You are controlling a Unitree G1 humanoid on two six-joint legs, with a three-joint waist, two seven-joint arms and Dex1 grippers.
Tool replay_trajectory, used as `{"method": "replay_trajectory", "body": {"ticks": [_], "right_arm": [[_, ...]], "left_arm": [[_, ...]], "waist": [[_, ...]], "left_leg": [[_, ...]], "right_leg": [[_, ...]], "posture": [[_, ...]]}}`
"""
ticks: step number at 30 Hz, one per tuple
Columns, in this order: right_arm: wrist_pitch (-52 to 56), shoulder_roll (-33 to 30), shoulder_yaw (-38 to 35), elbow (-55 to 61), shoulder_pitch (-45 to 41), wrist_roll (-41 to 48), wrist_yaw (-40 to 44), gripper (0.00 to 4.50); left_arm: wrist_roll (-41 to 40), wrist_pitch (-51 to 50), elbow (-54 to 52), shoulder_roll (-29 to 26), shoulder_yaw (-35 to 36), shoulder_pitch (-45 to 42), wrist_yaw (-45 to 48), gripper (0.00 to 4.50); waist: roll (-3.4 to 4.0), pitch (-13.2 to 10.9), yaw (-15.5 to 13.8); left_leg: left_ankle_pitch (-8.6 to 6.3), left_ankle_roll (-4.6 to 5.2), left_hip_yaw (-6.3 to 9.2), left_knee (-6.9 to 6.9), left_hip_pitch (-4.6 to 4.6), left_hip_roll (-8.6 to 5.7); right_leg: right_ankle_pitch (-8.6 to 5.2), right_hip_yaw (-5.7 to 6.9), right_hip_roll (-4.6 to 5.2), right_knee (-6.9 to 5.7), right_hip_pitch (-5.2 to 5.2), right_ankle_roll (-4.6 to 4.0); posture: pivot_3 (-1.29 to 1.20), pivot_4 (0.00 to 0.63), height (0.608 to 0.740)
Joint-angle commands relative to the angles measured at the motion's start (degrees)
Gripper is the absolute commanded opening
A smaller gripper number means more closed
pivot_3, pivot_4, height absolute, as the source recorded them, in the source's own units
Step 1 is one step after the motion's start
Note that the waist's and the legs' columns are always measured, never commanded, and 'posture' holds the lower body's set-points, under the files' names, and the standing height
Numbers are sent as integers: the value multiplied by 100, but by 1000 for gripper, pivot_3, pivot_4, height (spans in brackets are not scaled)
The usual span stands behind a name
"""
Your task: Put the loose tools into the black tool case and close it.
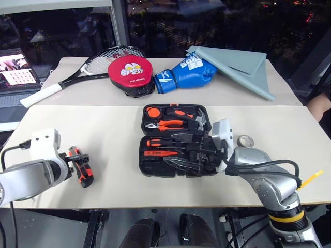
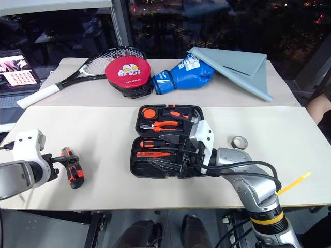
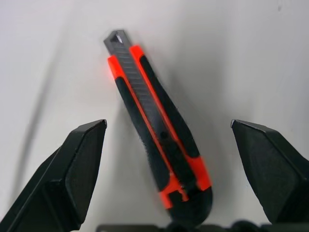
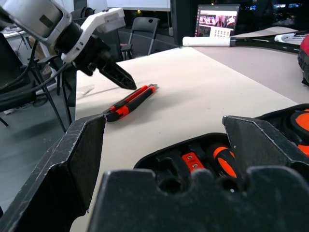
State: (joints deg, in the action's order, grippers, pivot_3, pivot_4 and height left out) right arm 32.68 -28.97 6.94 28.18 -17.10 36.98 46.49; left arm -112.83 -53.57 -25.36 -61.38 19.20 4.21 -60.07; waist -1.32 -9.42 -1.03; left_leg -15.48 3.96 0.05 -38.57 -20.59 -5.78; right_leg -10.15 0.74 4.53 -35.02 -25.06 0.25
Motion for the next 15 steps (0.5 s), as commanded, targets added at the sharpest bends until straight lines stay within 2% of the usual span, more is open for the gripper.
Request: {"method": "replay_trajectory", "body": {"ticks": [1, 2, 15], "right_arm": [[-151, 34, -123, 208, 26, -13, -75, 4500], [-155, 37, -122, 233, 54, -26, -98, 4500], [-93, 148, -168, 615, 320, -46, -532, 4500]], "left_arm": [[-17, 108, 161, 127, -51, -290, -520, 4443], [-17, 42, 243, 160, -91, -364, -552, 4443], [-17, -1218, 1970, 363, -708, -1233, -79, 4443]], "waist": [[-6, -1, -15], [-7, -1, -22], [-6, 0, 17]], "left_leg": [[0, 1, 2, -1, -1, 0], [-1, 1, 2, -1, -3, 0], [-4, 6, 3, 2, -4, -2]], "right_leg": [[4, 1, -1, -3, -1, -6], [20, 3, -3, -5, -6, -33], [19, 5, -11, -3, -11, -32]], "posture": [[0, 150, 732], [0, 150, 732], [0, 150, 732]]}}
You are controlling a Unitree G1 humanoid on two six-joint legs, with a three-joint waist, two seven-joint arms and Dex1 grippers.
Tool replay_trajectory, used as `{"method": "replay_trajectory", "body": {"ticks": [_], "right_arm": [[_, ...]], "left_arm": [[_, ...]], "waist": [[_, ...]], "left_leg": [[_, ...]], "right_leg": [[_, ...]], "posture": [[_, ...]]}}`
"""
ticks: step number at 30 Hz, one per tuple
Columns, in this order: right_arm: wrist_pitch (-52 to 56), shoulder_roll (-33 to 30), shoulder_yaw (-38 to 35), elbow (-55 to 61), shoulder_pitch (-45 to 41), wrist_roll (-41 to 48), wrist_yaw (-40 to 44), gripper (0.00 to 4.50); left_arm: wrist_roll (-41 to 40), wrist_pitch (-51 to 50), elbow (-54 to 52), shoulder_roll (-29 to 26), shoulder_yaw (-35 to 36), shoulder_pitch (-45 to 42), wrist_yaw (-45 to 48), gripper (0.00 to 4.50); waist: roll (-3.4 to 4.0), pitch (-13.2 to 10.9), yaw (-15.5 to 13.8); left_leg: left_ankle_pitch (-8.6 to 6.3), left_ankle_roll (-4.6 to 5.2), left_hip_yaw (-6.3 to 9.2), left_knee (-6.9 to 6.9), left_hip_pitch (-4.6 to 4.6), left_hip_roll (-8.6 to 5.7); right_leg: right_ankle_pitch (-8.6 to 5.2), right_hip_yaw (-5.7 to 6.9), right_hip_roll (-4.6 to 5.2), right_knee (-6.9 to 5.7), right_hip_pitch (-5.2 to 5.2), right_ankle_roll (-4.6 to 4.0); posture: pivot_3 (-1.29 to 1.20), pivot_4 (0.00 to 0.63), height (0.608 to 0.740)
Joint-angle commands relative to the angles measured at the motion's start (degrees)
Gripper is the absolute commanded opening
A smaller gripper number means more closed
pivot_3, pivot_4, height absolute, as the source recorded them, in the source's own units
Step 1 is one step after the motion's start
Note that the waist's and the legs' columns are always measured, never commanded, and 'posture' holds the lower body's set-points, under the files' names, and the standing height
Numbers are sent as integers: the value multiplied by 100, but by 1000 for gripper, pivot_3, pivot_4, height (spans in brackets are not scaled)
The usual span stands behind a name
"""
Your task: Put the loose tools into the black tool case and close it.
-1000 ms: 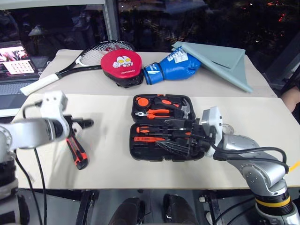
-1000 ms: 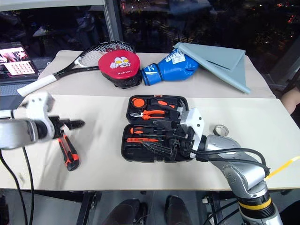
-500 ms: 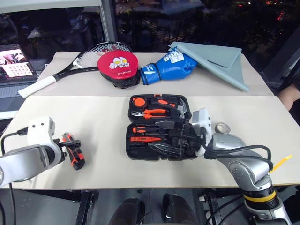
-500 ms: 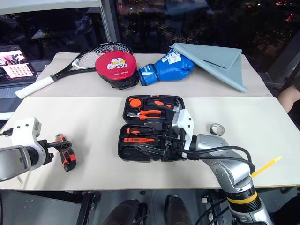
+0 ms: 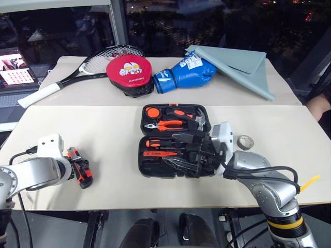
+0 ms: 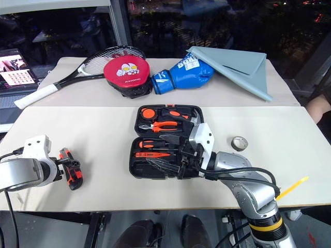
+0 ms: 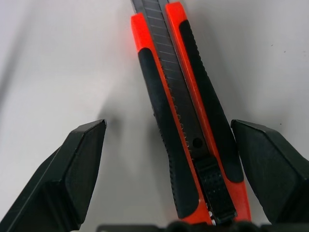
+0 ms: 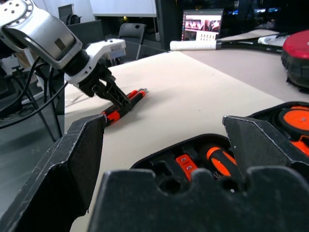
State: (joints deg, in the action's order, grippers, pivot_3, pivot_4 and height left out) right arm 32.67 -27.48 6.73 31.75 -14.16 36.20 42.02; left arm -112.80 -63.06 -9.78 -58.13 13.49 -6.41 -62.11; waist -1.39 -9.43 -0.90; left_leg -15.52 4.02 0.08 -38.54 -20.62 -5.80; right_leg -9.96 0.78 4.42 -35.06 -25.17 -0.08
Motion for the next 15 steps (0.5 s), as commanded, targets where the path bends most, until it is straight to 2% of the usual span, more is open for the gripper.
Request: {"method": "replay_trajectory", "body": {"ticks": [1, 3, 6, 10, 12, 15], "right_arm": [[-88, -8, -157, 267, 27, 37, -100, 4500], [-82, -29, -164, 290, 33, 33, -129, 4500], [-49, -78, -218, 390, 84, 66, -183, 4500], [-29, -161, -299, 494, 169, 116, -209, 4500], [-5, -216, -337, 565, 203, 153, -220, 4500], [30, -355, -406, 683, 262, 240, -168, 4500]], "left_arm": [[-20, -317, 512, 46, -173, -214, 131, 4443], [-20, -442, 814, 79, -297, -318, 178, 4443], [-20, -582, 1417, 63, -465, -389, 341, 3720], [-7, -649, 1857, 1, -637, -491, 508, 2131], [182, -725, 2112, 15, -690, -577, 704, 1538], [651, -897, 2401, 29, -737, -772, 1101, 1538]], "waist": [[4, 1, -1], [8, 2, -3], [41, 21, -5], [93, 52, -3], [115, 65, -12], [146, 84, -34]], "left_leg": [[0, 0, -1, 1, 4, 0], [2, -3, 0, 6, 20, 0], [6, -9, -1, 17, 41, 1], [10, -17, -3, 19, 43, 2], [11, -19, -3, 19, 44, 3], [11, -19, -2, 19, 46, 4]], "right_leg": [[0, -1, 0, -1, 2, 0], [-3, -1, 1, -1, 4, 4], [-24, -3, 3, -1, 17, 38], [-27, -6, 8, -7, 24, 44], [-28, -6, 9, -7, 29, 46], [-30, -6, 12, -6, 35, 49]], "posture": [[0, 150, 732], [0, 150, 732], [0, 150, 732], [0, 150, 732], [0, 150, 732], [0, 150, 732]]}}
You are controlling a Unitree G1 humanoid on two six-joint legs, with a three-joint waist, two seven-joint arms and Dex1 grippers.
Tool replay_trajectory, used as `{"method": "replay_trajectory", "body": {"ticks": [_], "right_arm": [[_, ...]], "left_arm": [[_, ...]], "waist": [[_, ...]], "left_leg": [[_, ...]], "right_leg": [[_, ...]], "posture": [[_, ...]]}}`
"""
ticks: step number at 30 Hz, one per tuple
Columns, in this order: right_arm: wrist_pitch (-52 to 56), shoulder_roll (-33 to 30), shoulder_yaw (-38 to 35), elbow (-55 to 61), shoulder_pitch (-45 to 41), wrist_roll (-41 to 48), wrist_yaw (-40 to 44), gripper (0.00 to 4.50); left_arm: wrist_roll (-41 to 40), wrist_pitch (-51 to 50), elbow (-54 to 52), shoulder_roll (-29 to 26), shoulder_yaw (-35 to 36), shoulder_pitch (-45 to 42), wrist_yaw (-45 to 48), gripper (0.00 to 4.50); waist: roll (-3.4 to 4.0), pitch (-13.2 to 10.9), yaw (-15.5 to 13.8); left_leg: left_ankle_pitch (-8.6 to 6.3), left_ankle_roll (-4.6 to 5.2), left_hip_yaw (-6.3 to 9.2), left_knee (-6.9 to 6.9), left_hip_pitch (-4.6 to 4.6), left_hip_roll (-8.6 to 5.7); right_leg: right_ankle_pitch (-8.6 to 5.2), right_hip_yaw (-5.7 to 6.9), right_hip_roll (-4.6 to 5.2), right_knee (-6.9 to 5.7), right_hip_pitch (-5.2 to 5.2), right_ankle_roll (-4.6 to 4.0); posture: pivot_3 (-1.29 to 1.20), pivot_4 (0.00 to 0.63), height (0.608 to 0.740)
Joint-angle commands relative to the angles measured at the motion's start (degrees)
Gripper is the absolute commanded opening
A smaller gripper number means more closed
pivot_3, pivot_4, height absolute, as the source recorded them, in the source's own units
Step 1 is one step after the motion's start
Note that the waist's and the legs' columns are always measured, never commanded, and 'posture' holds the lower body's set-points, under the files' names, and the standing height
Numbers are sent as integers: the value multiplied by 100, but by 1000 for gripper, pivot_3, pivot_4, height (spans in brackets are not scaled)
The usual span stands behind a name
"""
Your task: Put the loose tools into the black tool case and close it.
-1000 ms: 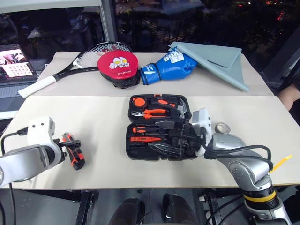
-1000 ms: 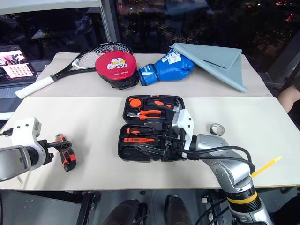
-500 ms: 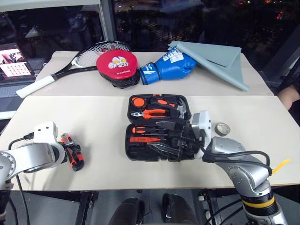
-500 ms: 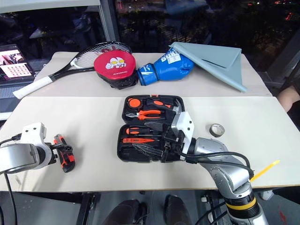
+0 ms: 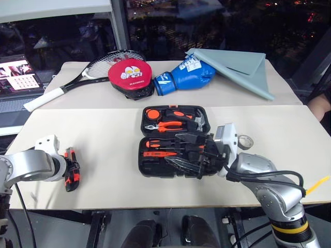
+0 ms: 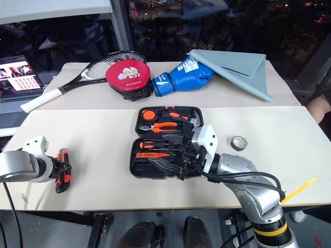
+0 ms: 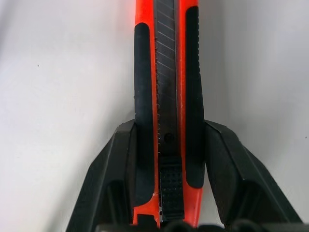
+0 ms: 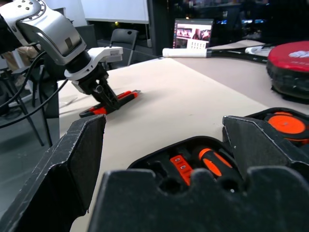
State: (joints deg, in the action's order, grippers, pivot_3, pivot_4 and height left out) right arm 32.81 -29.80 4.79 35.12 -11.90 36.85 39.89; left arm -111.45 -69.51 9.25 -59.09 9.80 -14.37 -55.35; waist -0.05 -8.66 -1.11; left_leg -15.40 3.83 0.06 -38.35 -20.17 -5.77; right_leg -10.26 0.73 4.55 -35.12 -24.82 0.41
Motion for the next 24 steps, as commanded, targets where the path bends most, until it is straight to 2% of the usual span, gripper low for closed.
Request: {"method": "replay_trajectory", "body": {"ticks": [1, 3, 5, 8, 9, 12, 14, 16, 17, 18, 19, 21, 24], "right_arm": [[29, -190, -230, 399, 63, 206, 77, 4500], [47, -330, -289, 478, 117, 260, 154, 4500], [52, -443, -353, 511, 158, 305, 209, 4500], [115, -626, -440, 582, 230, 416, 245, 4500], [138, -705, -481, 604, 266, 460, 278, 4500], [206, -925, -573, 680, 389, 547, 392, 4500], [271, -1148, -646, 743, 510, 589, 498, 4500], [320, -1364, -736, 819, 648, 564, 543, 4500], [339, -1441, -804, 846, 708, 581, 535, 4500], [341, -1496, -853, 846, 741, 605, 532, 4500], [359, -1550, -917, 862, 785, 616, 508, 4500], [401, -1621, -1029, 901, 857, 641, 481, 4500], [466, -1691, -1195, 996, 978, 722, 419, 4500]], "left_arm": [[830, -350, 666, 114, -390, -105, 697, 1538], [1593, -512, 960, 49, -523, -422, 1458, 1538], [2505, -615, 1102, -102, -845, -772, 2611, 1538], [4851, 507, 675, -850, -2407, -1350, 6189, 1538], [5559, 1065, 655, -991, -2852, -1576, 7306, 1538], [7299, 2704, 1102, -1074, -3675, -2214, 9636, 1538], [8262, 3696, 1242, -928, -4049, -2835, 10934, 1538], [8851, 4226, 1007, -542, -4340, -3593, 11925, 1538], [9120, 4517, 977, -274, -4452, -3908, 12244, 1538], [9340, 4732, 1041, -59, -4495, -4105, 12472, 1538], [9461, 4808, 1057, 247, -4548, -4354, 12729, 1538], [9559, 4655, 993, 755, -4582, -4742, 13151, 1538], [9596, 4009, 652, 1385, -4591, -5183, 13637, 1538]], "waist": [[16, 9, -19], [29, 17, -50], [32, 17, -69], [23, 11, -53], [23, 10, -35], [1, -4, -35], [-36, -19, -55], [-65, -27, -140], [-81, -31, -211], [-84, -29, -243], [-83, -29, -268], [-84, -29, -259], [-88, -35, -188]], "left_leg": [[0, 0, -1, 0, 1, 0], [1, -1, 1, 0, 7, 2], [-7, 12, 1, 3, 23, 6], [-10, 18, -16, 5, 38, 41], [-10, 17, -29, 5, 36, 57], [-9, 16, -42, 7, 13, 82], [-6, 14, -80, 4, -39, 135], [-4, 14, -86, -13, -97, 148], [-3, 15, -86, -47, -153, 159], [-2, 16, -84, -97, -240, 163], [0, 14, -84, -117, -273, 163], [-2, 106, -84, -168, -350, 161], [-28, 155, -82, -196, -397, 150]], "right_leg": [[-2, 1, 0, 0, 2, 3], [-4, 3, 1, 0, 11, 7], [-8, 10, 0, 2, 32, 12], [-12, 30, -4, 12, 56, 10], [-32, 38, -2, 11, 56, -23], [-36, 80, 22, 16, 49, -31], [-36, 153, 59, 26, 19, -34], [-32, 174, 63, 23, -23, -39], [-17, 197, 64, 24, -52, -49], [23, 208, 65, 15, -128, -108], [25, 208, 65, 14, -138, -108], [31, 211, 64, 18, -178, -89], [46, 229, 52, 30, -187, -46]], "posture": [[0, 150, 732], [0, 150, 732], [0, 150, 732], [0, 150, 732], [0, 150, 732], [0, 150, 732], [0, 150, 732], [0, 150, 732], [0, 150, 732], [0, 150, 732], [0, 150, 732], [0, 150, 732], [0, 150, 732]]}}
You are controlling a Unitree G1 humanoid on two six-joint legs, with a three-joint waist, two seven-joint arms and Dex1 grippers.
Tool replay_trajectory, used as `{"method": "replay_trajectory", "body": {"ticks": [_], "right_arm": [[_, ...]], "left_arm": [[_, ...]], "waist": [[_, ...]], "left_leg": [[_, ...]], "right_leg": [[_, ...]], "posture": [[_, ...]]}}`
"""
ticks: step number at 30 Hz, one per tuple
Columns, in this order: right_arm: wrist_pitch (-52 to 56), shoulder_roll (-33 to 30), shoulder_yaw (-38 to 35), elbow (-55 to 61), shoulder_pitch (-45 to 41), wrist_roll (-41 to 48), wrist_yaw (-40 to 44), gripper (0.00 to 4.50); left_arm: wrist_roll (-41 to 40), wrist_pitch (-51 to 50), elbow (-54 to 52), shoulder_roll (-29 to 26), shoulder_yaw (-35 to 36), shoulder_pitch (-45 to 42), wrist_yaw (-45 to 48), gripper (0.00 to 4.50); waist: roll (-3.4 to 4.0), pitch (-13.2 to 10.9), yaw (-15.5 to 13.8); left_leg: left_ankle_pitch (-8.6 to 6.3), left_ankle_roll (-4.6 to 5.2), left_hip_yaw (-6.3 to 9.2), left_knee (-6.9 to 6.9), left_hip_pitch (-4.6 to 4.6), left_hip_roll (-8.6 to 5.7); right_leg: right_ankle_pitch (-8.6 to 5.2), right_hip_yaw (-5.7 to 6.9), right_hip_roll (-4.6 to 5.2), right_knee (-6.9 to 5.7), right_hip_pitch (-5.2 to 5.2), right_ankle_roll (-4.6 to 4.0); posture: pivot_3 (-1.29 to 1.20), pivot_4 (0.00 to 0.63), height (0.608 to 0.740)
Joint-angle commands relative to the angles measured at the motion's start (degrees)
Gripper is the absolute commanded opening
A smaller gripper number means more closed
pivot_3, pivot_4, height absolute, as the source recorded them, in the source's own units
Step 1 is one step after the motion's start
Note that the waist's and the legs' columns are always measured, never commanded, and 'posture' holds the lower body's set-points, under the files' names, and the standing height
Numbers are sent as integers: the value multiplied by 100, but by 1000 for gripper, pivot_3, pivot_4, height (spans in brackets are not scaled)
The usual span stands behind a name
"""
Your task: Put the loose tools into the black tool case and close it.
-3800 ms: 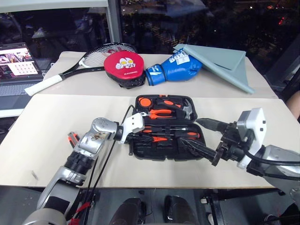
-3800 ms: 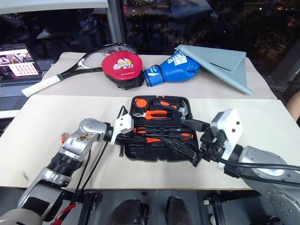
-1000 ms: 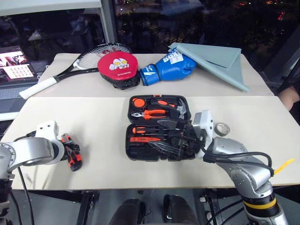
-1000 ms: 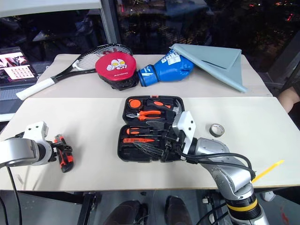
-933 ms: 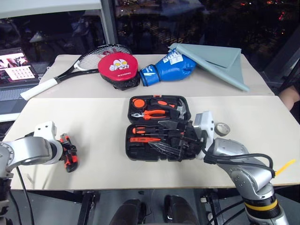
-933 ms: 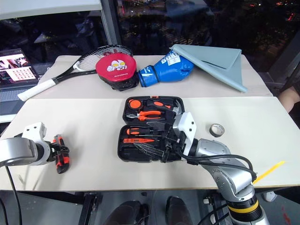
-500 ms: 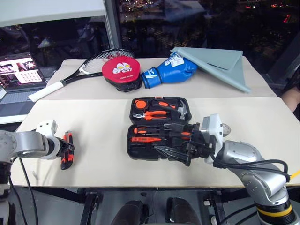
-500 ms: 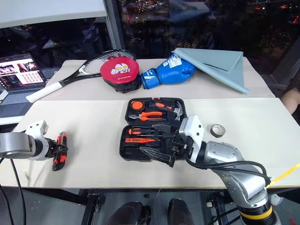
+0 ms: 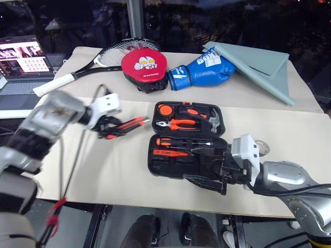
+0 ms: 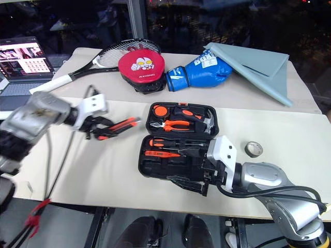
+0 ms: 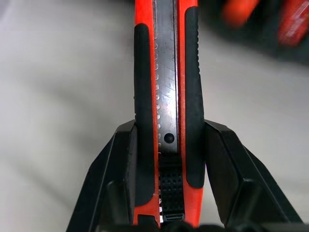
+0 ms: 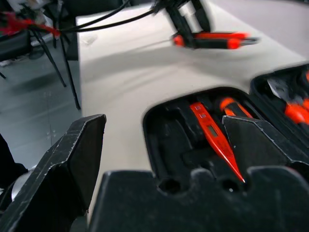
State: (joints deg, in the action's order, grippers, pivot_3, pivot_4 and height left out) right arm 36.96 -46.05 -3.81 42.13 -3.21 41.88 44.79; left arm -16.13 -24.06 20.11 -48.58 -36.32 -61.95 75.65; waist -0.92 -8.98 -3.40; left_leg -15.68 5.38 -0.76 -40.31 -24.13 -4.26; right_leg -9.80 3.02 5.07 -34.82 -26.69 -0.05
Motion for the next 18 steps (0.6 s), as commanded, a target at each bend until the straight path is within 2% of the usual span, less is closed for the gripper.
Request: {"method": "replay_trajectory", "body": {"ticks": [1, 4, 7, 10, 13, 18], "right_arm": [[91, -73, -404, 351, 159, 258, -132, 4500], [179, -98, -536, 499, 305, 345, -280, 4500], [281, -212, -693, 672, 560, 377, -360, 4500], [322, -346, -958, 809, 926, 374, -369, 4500], [311, -439, -1160, 875, 1233, 365, -331, 4500], [302, -533, -1332, 894, 1412, 274, -401, 4500]], "left_arm": [[18, -919, -674, 544, -21, -560, 636, 1538], [83, -1595, -1162, 909, -135, -716, 757, 1538], [332, -2191, -1641, 1050, -418, -696, 714, 1538], [223, -2459, -2282, 909, -492, -461, 940, 1538], [332, -2631, -2765, 797, -622, -270, 933, 1538], [608, -2821, -2726, 1125, -817, -103, 506, 1538]], "waist": [[-4, -6, 108], [-7, -19, 190], [-4, -22, 234], [-4, -30, 235], [-9, -43, 229], [-10, -43, 187]], "left_leg": [[-9, 15, 1, -4, -6, -7], [-17, 29, 10, -2, -6, -57], [-17, 28, 45, -1, 19, -87], [-11, 15, 51, -2, 52, -88], [-8, 9, 51, -2, 73, -87], [19, 14, 50, -10, 93, -86]], "right_leg": [[-1, 5, 0, 5, -4, 10], [-34, 47, 15, 15, 9, 70], [-46, 57, 34, 26, 48, 89], [-54, 11, 56, 40, 74, 96], [-61, -25, 56, 0, 73, 106], [-66, -39, 57, -20, 88, 118]], "posture": [[0, 150, 732], [0, 150, 732], [0, 150, 732], [0, 150, 732], [0, 150, 732], [0, 150, 732]]}}
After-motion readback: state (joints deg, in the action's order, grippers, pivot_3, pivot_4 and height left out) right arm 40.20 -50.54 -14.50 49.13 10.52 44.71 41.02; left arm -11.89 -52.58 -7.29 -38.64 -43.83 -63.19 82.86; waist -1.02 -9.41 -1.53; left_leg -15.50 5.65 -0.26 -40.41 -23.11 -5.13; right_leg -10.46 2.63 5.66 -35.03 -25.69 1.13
